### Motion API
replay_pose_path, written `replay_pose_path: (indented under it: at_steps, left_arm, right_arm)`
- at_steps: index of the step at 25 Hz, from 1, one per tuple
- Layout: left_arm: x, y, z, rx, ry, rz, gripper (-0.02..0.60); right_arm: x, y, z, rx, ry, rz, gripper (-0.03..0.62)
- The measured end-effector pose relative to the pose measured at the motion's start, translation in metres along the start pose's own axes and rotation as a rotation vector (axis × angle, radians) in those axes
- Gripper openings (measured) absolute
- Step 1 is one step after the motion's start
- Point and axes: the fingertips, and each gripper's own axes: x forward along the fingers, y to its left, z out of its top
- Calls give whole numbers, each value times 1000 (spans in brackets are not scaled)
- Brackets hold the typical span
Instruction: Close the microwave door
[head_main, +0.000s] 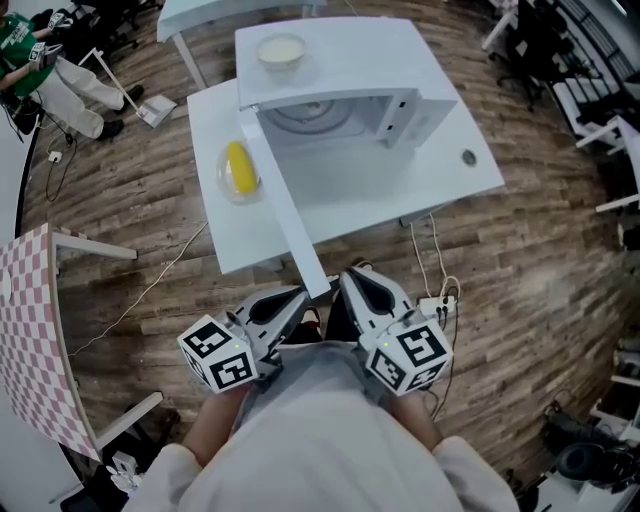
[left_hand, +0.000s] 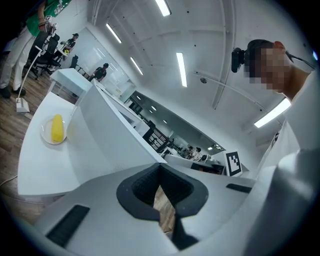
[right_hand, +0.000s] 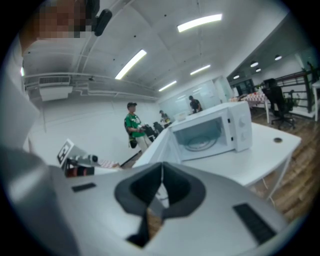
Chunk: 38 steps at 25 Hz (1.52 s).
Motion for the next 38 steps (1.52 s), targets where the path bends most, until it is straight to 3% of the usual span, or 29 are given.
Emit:
replay_pose_path:
  at_steps: [5,38]
  left_arm:
    - [9,-4,0,21,15,-4,14]
    - [82,-6,15,-22,55,-91,14]
  right_arm:
    - [-3,-8,0,14,-2,-13,23]
    - [-10,-77,23,63,-25,-92,23]
